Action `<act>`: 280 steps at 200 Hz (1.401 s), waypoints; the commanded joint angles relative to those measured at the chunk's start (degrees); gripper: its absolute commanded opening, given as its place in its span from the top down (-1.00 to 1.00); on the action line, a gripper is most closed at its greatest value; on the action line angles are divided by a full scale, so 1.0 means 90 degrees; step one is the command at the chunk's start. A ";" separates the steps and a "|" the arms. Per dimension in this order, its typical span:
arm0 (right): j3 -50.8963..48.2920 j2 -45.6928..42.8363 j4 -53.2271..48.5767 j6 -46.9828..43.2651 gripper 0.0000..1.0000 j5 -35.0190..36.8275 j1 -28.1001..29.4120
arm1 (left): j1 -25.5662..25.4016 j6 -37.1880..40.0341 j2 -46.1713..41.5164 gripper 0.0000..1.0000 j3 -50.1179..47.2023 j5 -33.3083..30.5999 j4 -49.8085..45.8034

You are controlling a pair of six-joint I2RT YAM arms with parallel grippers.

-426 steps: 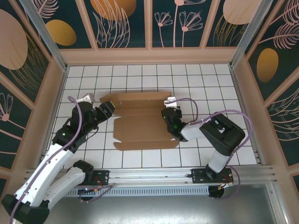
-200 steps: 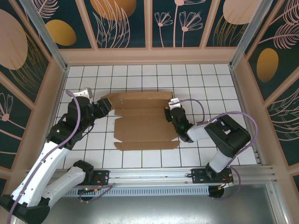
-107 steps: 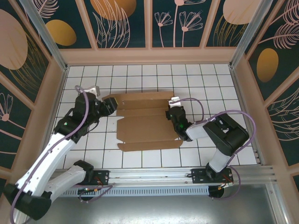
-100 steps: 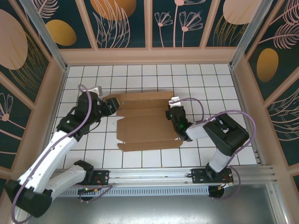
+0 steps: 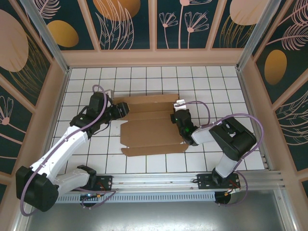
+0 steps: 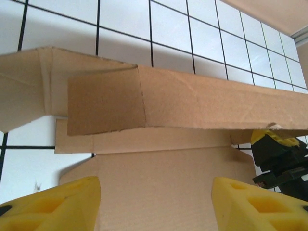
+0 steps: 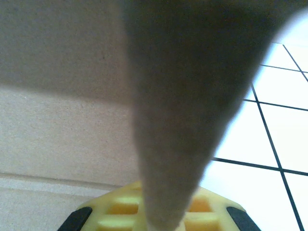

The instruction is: Fold the paper box

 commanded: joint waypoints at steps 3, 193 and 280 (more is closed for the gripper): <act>-0.0103 0.0110 0.0123 -0.0169 0.80 -0.0003 -0.0032 | 0.0163 0.0328 0.0366 -0.25 0.0330 -0.0189 0.0116; -0.0113 0.0260 0.0082 -0.0037 0.79 -0.0175 -0.0030 | 0.0952 0.0259 0.2365 -0.15 0.0459 0.2483 0.1805; -0.0079 0.0262 0.0032 0.0008 0.81 -0.0208 -0.0018 | 0.1006 -0.0212 0.2522 0.19 0.0308 0.3485 0.2431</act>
